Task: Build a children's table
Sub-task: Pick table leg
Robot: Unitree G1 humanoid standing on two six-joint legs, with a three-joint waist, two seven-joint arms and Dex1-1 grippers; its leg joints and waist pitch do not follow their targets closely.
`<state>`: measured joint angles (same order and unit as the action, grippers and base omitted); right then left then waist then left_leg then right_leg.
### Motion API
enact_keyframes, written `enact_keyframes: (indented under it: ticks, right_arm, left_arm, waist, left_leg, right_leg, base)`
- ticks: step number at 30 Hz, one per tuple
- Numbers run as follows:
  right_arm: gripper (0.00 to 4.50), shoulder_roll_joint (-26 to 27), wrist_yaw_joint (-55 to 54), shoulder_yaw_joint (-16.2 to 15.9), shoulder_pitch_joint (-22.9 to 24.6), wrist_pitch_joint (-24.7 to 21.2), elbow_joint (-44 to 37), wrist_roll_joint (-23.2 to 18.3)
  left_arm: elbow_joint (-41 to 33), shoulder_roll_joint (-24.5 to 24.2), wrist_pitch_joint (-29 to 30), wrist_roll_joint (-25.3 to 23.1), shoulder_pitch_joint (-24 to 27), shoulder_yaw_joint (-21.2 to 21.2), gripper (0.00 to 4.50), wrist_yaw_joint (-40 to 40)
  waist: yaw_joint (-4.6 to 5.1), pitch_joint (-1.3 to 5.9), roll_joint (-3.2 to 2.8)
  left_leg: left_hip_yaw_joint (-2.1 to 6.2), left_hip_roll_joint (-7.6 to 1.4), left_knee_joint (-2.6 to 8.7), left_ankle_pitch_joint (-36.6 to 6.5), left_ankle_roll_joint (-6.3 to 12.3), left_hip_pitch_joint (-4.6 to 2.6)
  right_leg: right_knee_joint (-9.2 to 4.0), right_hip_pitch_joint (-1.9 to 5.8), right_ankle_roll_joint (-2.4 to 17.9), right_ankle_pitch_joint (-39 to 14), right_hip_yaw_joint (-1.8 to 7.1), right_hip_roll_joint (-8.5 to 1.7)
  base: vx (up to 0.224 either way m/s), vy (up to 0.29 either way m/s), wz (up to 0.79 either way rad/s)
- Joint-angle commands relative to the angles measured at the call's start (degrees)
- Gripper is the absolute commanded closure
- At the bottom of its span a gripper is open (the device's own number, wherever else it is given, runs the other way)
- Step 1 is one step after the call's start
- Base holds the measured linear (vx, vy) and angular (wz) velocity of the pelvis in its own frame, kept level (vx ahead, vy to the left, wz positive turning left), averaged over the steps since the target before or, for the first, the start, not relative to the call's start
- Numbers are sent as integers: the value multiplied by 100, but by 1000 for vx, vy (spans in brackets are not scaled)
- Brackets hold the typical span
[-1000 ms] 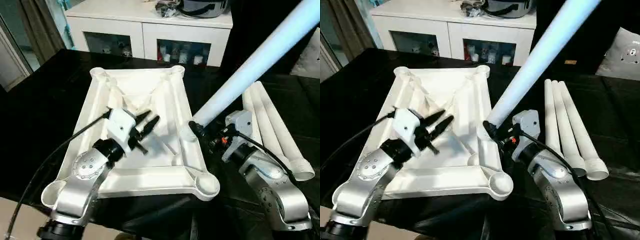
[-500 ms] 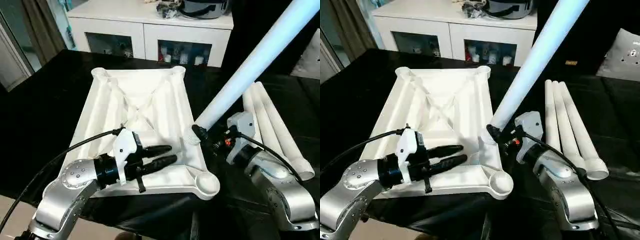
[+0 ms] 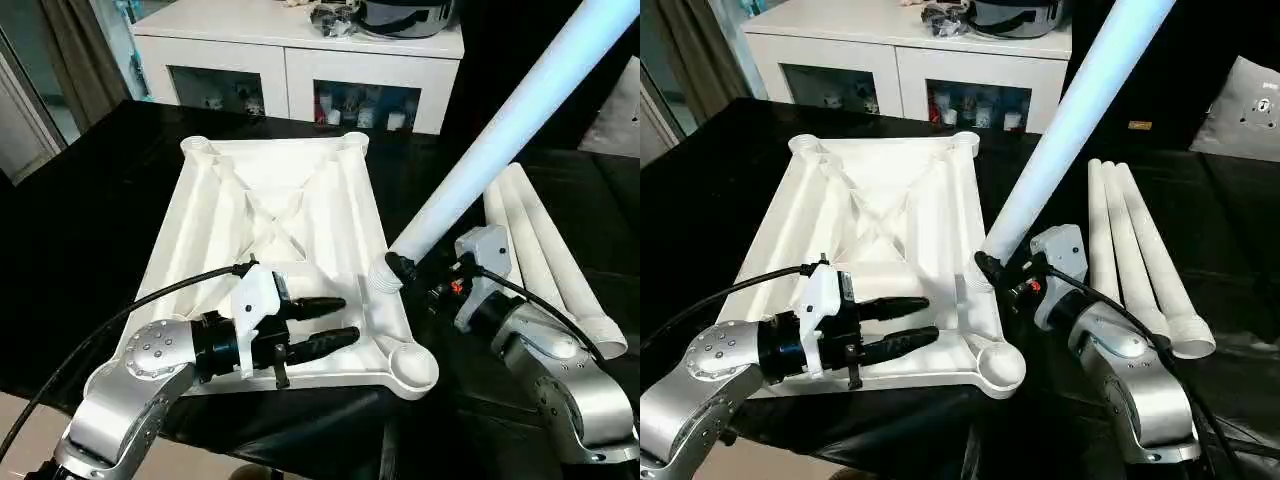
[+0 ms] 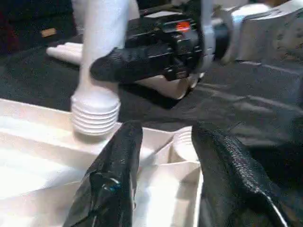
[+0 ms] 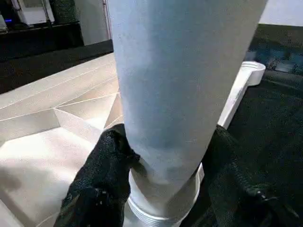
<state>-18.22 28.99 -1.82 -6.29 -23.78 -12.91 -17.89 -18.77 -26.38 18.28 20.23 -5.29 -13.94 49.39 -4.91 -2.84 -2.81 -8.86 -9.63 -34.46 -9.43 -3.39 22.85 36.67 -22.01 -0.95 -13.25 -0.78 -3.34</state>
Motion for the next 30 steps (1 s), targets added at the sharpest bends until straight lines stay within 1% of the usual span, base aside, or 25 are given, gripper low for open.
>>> enact_keyframes:
  ticks: [1,4,5,6,11,12,13,14,15,16,17,18,19,20,21,22,23,24,25,26,27,28,30]
  right_arm:
    - [263,-26,-12,45,37,-57,-239,-57]
    - [263,-24,-14,33,58,-68,-264,-60]
    - [263,-24,-14,33,58,-68,-264,-60]
    - [263,-23,-19,33,56,-73,-270,-60]
    - [263,1,-43,18,20,-136,-330,-87]
    - [263,44,-32,58,-9,-213,-362,-203]
    - [263,63,-27,81,-23,-251,-371,-260]
    - [263,129,-6,163,-71,-384,-403,-461]
    - [263,155,16,207,-103,-481,-422,-586]
    - [263,134,84,230,-150,-612,-437,-711]
    - [263,79,175,228,-198,-720,-441,-795]
    - [263,-92,392,209,-301,-1124,-431,-1015]
    - [263,-178,491,206,-345,-1292,-416,-1101]
    - [263,-228,545,208,-369,-1392,-408,-1152]
    - [263,-256,585,237,-388,-1465,-401,-1224]
    - [263,-281,625,297,-418,-1572,-395,-1352]
    - [263,-284,634,319,-428,-1602,-393,-1394]
    - [263,-300,666,481,-504,-1818,-380,-1687]
    - [263,-303,667,521,-526,-1868,-377,-1752]
    - [263,-334,682,670,-618,-2044,-364,-1998]
    - [263,-355,692,726,-657,-2112,-359,-2093]
    - [263,-398,728,781,-701,-2182,-347,-2179]
    - [263,-451,799,834,-750,-2298,-346,-2287]
  left_arm:
    - [47,-23,-76,-156,-93,-49,220,-64]
    - [34,-20,-89,-169,-89,-52,200,-70]
    - [34,-20,-89,-169,-89,-52,200,-70]
    - [34,-8,-82,-151,-93,-33,179,-81]
    - [46,47,-44,-83,-109,15,141,-101]
    - [28,123,39,11,-140,65,130,-146]
    - [24,137,90,45,-157,75,122,-156]
    - [11,178,273,162,-220,102,114,-183]
    - [12,190,354,211,-260,108,96,-187]
    - [42,201,374,235,-326,99,96,-160]
    - [87,230,472,264,-406,106,86,-193]
    - [177,273,569,311,-616,101,69,-174]
    - [218,321,686,345,-716,128,69,-244]
    - [239,351,755,366,-773,147,63,-291]
    - [263,390,737,369,-824,165,60,-320]
    - [251,464,793,512,-877,227,60,-330]
    - [242,486,820,564,-890,251,59,-339]
    - [159,606,940,883,-961,392,59,-351]
    - [129,626,984,968,-969,425,59,-352]
    - [36,680,1096,1197,-1002,520,59,-368]
    - [5,691,1124,1259,-1015,547,59,-375]
    - [-21,716,1193,1346,-1031,580,59,-394]
    - [-38,747,1271,1382,-1060,610,59,-398]
  waist:
    - [23,327,23]
    - [20,333,25]
    - [21,334,28]
    - [20,332,23]
    - [20,333,22]
    - [23,333,38]
    - [17,337,35]
    - [17,340,27]
    - [17,337,26]
    - [13,337,37]
    - [12,337,31]
    - [8,333,34]
    - [18,329,56]
    - [-1,337,37]
    - [5,332,45]
    - [7,326,88]
    - [-2,333,76]
    - [-2,346,96]
    - [-13,353,88]
    - [-5,353,120]
    - [-4,358,116]
    - [-6,347,133]
    - [-17,345,116]
  left_leg:
    - [56,-249,445,-1501,-29,-141]
    - [58,-250,446,-1461,-28,-143]
    - [56,-248,441,-1450,-26,-141]
    - [56,-246,444,-1452,-25,-139]
    - [56,-247,440,-1427,-18,-140]
    - [52,-248,437,-1416,-14,-138]
    - [51,-247,433,-1404,-8,-141]
    - [49,-243,432,-1393,2,-147]
    - [53,-237,428,-1404,14,-148]
    - [54,-236,429,-1406,17,-142]
    - [54,-234,426,-1405,15,-146]
    - [49,-225,416,-1389,9,-159]
    - [48,-218,416,-1354,5,-146]
    - [51,-230,410,-1310,-12,-154]
    - [51,-231,410,-1286,-14,-141]
    - [41,-226,411,-1292,-3,-133]
    - [40,-222,402,-1280,-4,-136]
    - [33,-217,387,-1148,31,-129]
    - [40,-222,382,-1096,44,-128]
    - [31,-213,374,-1028,65,-125]
    - [33,-211,370,-994,82,-121]
    - [18,-216,368,-1006,107,-128]
    - [14,-222,366,-1000,106,-135]
  right_leg:
    - [-501,155,902,-855,193,-332]
    - [-493,151,899,-825,187,-326]
    - [-492,153,907,-799,189,-328]
    - [-490,153,914,-803,186,-326]
    - [-488,153,925,-781,186,-325]
    - [-488,158,930,-749,187,-323]
    - [-485,160,934,-742,188,-330]
    - [-476,154,958,-723,187,-323]
    - [-470,151,982,-739,184,-320]
    - [-479,156,983,-774,182,-325]
    - [-477,161,987,-791,181,-324]
    - [-484,161,991,-840,180,-308]
    - [-481,181,993,-831,179,-304]
    - [-475,181,997,-823,180,-320]
    - [-482,185,995,-817,181,-329]
    - [-497,189,988,-888,182,-336]
    - [-485,195,1002,-906,183,-347]
    - [-478,205,1060,-797,181,-346]
    - [-471,205,1074,-761,174,-345]
    - [-459,209,1112,-682,170,-335]
    - [-454,214,1124,-666,167,-337]
    - [-477,192,1102,-731,171,-328]
    - [-484,196,1069,-841,174,-330]
  base:
    - [0,0,0]
    - [0,0,0]
    - [0,0,0]
    - [0,0,0]
    - [0,0,0]
    - [0,0,0]
    - [0,0,0]
    - [0,0,0]
    - [0,0,0]
    - [0,0,0]
    - [0,0,0]
    - [0,0,0]
    - [0,0,0]
    - [0,0,0]
    - [0,0,0]
    - [0,0,0]
    - [0,0,0]
    - [0,0,0]
    - [0,0,0]
    - [0,0,0]
    - [0,0,0]
    - [0,0,0]
    - [0,0,0]
